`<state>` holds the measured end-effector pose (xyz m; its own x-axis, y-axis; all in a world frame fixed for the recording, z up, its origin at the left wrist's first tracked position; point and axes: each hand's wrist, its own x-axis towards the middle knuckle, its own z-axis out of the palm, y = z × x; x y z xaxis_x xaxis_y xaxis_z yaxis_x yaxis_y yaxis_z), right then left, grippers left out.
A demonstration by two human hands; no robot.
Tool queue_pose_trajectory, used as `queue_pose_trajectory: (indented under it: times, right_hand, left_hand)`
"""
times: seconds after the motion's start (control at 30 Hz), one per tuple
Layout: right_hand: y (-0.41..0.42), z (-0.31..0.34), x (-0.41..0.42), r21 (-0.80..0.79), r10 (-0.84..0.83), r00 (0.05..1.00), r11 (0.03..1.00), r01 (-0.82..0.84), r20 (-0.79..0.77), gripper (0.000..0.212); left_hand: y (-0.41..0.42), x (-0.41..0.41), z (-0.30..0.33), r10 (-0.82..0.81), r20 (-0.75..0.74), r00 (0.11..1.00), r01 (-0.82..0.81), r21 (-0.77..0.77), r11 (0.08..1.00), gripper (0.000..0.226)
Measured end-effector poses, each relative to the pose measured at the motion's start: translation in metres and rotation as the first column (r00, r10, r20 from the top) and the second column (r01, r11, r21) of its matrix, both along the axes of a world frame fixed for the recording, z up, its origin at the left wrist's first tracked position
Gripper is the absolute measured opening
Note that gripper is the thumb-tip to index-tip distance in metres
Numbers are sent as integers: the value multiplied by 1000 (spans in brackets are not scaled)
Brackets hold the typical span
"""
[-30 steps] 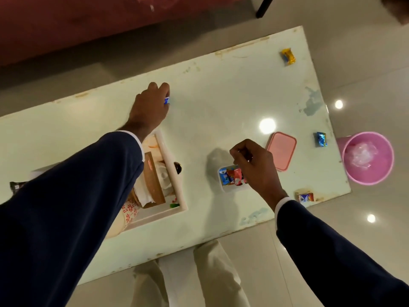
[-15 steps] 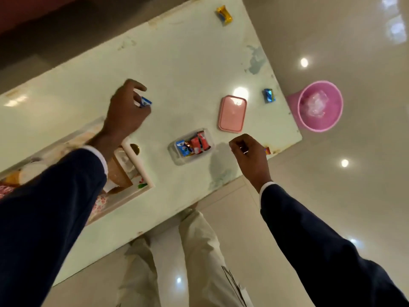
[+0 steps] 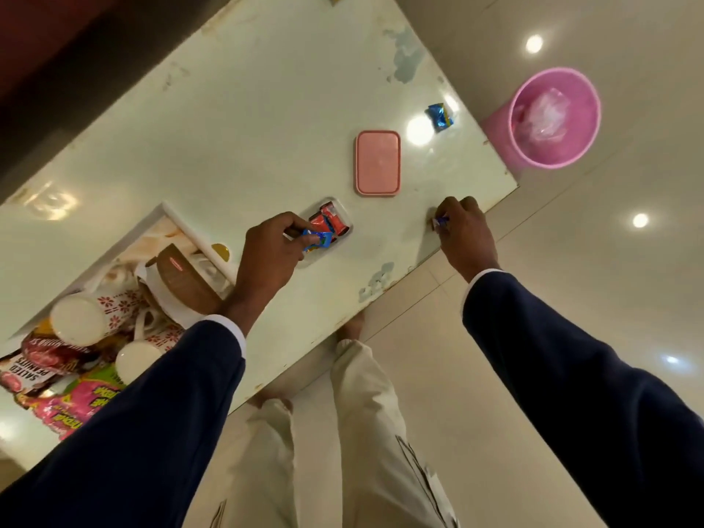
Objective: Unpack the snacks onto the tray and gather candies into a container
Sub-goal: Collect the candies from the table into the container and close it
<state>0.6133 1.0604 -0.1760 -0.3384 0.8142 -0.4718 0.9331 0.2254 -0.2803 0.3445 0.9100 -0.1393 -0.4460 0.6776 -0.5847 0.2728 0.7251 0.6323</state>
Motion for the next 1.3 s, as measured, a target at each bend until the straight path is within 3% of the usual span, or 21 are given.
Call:
queue_pose_trajectory:
  times: [0.1, 0.2, 0.5, 0.67, 0.8, 1.07, 1.3]
  right_hand:
    - [2, -1, -8, -94, -113, 992, 990, 108, -56, 10]
    - [-4, 11, -23, -243, -351, 913, 923, 299, -207, 20]
    - [-49, 38, -101, -404, -416, 787, 885, 233, -457, 17]
    - [-54, 36, -121, -331, -322, 844, 925, 186, -428, 28]
    - [-45, 39, -113, -255, -293, 853, 947, 196, -432, 14]
    - [-24, 50, -92, -224, -202, 921, 966, 131, -334, 16]
    - [20, 71, -73, -68, -134, 974, 990, 123, -183, 16]
  left_hand:
    - [0, 1, -3, -78, -31, 996, 78, -11, 997, 6]
    - [2, 1, -3, -154, -140, 978, 154, -12, 988, 11]
    - [15, -7, -4, -355, -377, 856, 347, -90, 934, 19]
    - [9, -13, -2, -317, -399, 860, 307, -90, 947, 30]
    - [-1, -21, 2, -241, -360, 901, 249, -25, 968, 26]
    - [-12, -23, 12, -238, -271, 933, 266, 73, 961, 18]
    - [-7, -28, 38, -301, -234, 924, 329, 89, 940, 18]
